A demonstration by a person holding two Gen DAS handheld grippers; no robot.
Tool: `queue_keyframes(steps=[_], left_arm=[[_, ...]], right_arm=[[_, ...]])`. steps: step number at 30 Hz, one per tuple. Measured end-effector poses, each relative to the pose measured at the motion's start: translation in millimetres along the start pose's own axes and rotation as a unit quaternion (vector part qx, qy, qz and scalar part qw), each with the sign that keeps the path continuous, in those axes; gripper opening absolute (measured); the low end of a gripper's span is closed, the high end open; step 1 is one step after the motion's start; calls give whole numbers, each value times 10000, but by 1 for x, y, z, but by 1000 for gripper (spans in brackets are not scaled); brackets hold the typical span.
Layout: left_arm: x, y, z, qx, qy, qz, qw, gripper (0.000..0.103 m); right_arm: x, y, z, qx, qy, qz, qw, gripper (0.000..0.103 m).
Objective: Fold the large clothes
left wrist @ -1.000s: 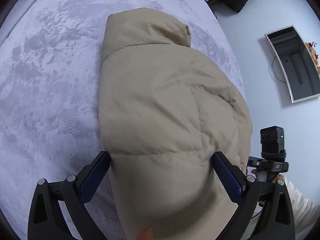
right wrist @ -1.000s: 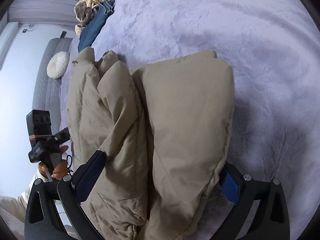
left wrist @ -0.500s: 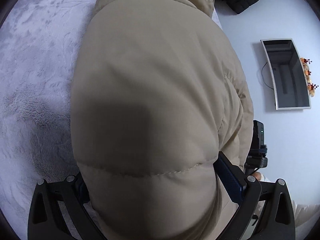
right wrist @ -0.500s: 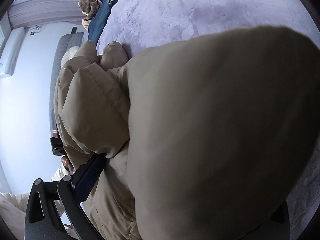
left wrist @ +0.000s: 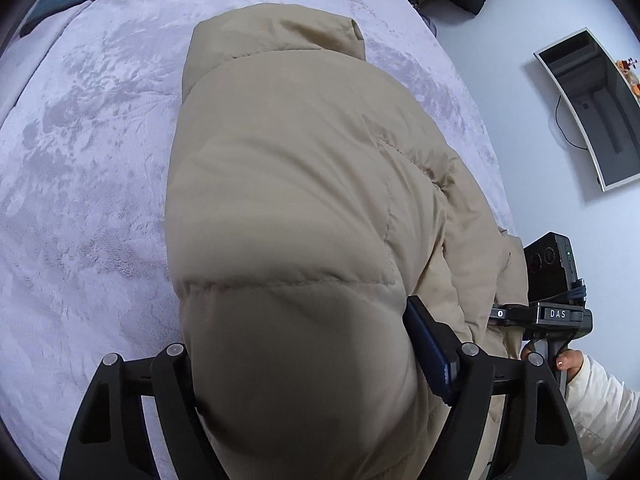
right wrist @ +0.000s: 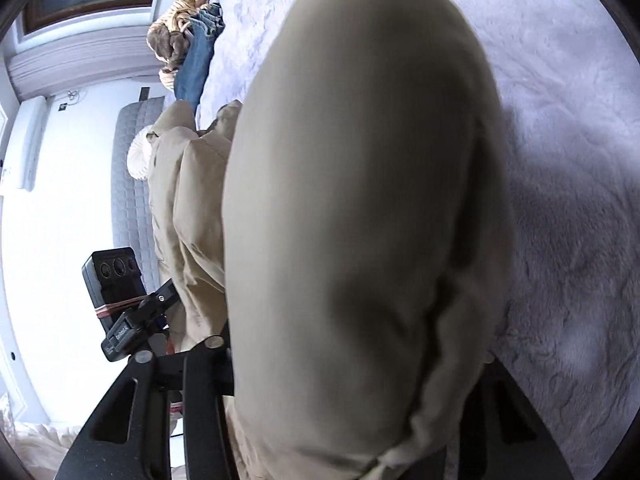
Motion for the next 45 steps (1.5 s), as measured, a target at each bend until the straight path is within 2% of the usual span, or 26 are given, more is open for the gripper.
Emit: queue_keyframes(steps=[6, 12, 16, 21, 26, 29, 34, 36, 39, 41, 45], left_arm=[[17, -29, -26, -86, 102, 94, 9999, 81], [44, -80, -57, -104, 224, 221, 9994, 81], [68, -133, -78, 12, 445, 87, 9990, 81], [101, -210, -91, 353, 720, -282, 9964, 82], [123, -274, -76, 726, 799, -577, 9925, 82], [121, -303, -57, 853, 796, -739, 9904, 82], [117, -317, -38, 828, 926, -868, 9885, 87], [117, -315, -32, 945, 975, -826, 9873, 90], [116, -313, -31, 1065, 984, -787, 9863, 90], [122, -298, -34, 1188, 1002, -717, 9852, 90], [123, -291, -58, 1426, 1227, -620, 9802, 90]], right_arm=[[4, -24, 14, -31, 206, -166, 9996, 46], [17, -64, 57, -100, 453, -354, 9983, 46], [39, -95, 108, 18, 466, -517, 9976, 46], [84, -125, 184, 140, 247, -724, 9970, 46], [122, -139, 258, 81, -10, -881, 9961, 46], [146, -141, 289, -64, -35, -952, 9954, 46], [169, -125, 307, -384, -1, -946, 9948, 49], [178, -115, 309, -497, 7, -904, 9947, 58], [170, -106, 292, -706, 147, -699, 9949, 65], [169, -104, 279, -953, 269, -689, 9927, 66], [158, -127, 254, -1572, 608, -848, 9820, 66]])
Point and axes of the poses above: each gripper's, at about its wrist camera, not at the fingertips, and z roughly the way its jaws point, y to its right, x to its top, the point moved 6 cm from there along z, roughly the way its jaws point, and after that the axes turned 13 degrees about x, right-handed, at the moved point
